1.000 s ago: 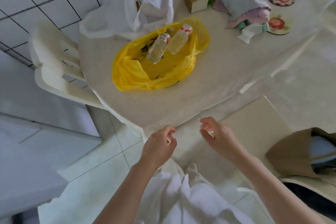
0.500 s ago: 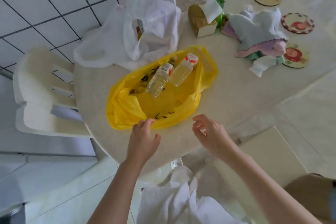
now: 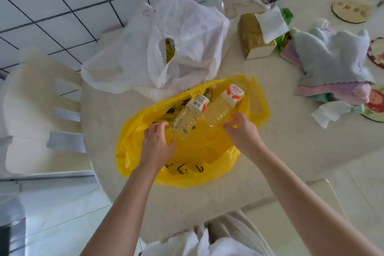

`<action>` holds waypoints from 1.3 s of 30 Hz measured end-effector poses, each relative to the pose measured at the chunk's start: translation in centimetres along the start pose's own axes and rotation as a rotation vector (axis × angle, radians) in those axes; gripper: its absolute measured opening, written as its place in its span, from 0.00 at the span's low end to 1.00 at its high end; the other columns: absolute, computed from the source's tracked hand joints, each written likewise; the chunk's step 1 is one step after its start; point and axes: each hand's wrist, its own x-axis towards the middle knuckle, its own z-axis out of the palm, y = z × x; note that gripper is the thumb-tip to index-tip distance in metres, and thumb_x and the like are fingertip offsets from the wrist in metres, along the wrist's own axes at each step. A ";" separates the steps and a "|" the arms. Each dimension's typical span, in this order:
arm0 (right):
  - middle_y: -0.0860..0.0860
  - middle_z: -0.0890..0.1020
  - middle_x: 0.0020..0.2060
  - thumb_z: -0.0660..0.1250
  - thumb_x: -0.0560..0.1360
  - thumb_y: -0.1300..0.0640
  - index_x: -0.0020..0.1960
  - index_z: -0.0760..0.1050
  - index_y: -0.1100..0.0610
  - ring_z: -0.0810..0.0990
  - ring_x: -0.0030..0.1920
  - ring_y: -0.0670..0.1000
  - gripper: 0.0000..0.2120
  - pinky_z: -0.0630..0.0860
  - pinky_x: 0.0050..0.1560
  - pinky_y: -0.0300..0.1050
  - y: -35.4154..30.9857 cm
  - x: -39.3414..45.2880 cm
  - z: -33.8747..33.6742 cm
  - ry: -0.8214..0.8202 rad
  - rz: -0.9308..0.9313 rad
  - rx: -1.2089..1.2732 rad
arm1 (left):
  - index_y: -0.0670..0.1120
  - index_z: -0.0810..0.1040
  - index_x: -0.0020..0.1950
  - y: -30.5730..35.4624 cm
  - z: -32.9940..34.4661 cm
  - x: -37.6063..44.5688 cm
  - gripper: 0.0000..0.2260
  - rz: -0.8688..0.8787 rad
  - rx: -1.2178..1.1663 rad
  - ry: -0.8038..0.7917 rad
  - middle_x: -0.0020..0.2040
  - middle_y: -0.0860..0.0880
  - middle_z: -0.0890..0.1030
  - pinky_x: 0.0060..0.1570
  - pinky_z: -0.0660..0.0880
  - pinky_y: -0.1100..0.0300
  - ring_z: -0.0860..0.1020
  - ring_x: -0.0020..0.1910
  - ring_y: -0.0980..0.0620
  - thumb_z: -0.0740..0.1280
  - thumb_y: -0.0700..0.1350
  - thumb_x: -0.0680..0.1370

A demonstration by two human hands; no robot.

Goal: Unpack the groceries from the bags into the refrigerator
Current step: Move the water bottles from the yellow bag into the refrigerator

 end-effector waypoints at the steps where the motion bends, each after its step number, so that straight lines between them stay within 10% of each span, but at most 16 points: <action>1: 0.52 0.76 0.60 0.61 0.79 0.48 0.72 0.62 0.58 0.75 0.52 0.52 0.25 0.73 0.40 0.41 -0.4 1.1 -0.2 -0.023 0.047 0.017 | 0.46 0.67 0.71 0.5 0.4 0.6 0.25 -0.005 -0.002 -0.009 0.68 0.44 0.70 0.63 0.67 0.48 0.65 0.67 0.43 0.67 0.46 0.75; 6: 0.54 0.72 0.58 0.62 0.78 0.46 0.74 0.54 0.59 0.76 0.39 0.48 0.32 0.77 0.33 0.42 -1.6 6.0 -0.9 -0.132 0.242 0.094 | 0.48 0.64 0.72 3.1 2.1 3.1 0.25 -0.048 -0.051 -0.091 0.68 0.46 0.68 0.60 0.70 0.50 0.69 0.65 0.44 0.66 0.51 0.77; 10: 0.56 0.69 0.67 0.65 0.77 0.46 0.76 0.49 0.57 0.76 0.49 0.53 0.37 0.80 0.53 0.53 -1.8 9.4 -0.5 -0.158 0.385 0.231 | 0.49 0.60 0.75 4.8 3.1 5.1 0.28 -0.087 -0.017 -0.122 0.68 0.44 0.69 0.58 0.73 0.48 0.71 0.64 0.43 0.66 0.53 0.77; 22: 0.62 0.60 0.72 0.71 0.70 0.40 0.76 0.36 0.60 0.64 0.71 0.63 0.54 0.66 0.69 0.59 -2.7 14.2 3.6 0.105 0.636 0.363 | 0.49 0.65 0.64 7.3 6.0 9.5 0.28 -0.204 0.118 -0.074 0.62 0.46 0.75 0.53 0.73 0.48 0.74 0.62 0.43 0.71 0.59 0.72; 39: 0.54 0.75 0.52 0.77 0.67 0.58 0.63 0.61 0.54 0.79 0.49 0.53 0.33 0.80 0.51 0.55 -0.7 8.5 -0.4 -0.237 0.460 0.507 | 0.52 0.70 0.57 7.0 5.0 2.3 0.25 -0.424 -0.270 -0.073 0.47 0.56 0.79 0.37 0.76 0.60 0.79 0.45 0.54 0.76 0.57 0.67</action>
